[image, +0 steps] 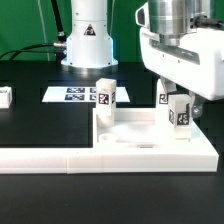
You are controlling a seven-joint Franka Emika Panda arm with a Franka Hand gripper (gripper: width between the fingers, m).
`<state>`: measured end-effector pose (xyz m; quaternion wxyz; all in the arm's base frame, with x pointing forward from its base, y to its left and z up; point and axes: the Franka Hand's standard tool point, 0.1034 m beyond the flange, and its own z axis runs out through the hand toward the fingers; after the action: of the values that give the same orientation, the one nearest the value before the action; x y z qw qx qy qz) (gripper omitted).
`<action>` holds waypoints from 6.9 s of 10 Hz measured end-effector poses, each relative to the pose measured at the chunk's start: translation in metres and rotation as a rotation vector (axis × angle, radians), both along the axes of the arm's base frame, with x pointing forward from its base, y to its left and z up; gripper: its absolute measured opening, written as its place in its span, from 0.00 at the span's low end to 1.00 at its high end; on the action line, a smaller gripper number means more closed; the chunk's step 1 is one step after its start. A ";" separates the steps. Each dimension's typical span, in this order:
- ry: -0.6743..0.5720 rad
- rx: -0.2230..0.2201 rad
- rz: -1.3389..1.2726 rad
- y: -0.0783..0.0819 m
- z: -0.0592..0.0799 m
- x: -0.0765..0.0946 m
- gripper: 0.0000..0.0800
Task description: Assemble square table
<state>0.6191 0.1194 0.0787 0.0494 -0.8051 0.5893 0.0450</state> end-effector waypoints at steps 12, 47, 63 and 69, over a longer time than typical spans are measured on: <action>-0.121 -0.027 1.054 -0.004 0.000 0.001 0.81; -0.141 -0.046 0.620 -0.003 -0.003 0.005 0.81; -0.161 -0.088 1.083 -0.002 -0.005 0.002 0.36; -0.095 -0.082 0.328 -0.002 -0.007 0.000 0.36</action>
Offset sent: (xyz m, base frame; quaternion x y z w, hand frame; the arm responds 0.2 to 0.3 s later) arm -0.0042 0.0057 -0.0007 0.0019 -0.0012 -0.1845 0.9828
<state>0.6194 0.1178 0.0719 0.0364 -0.8930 0.4484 -0.0098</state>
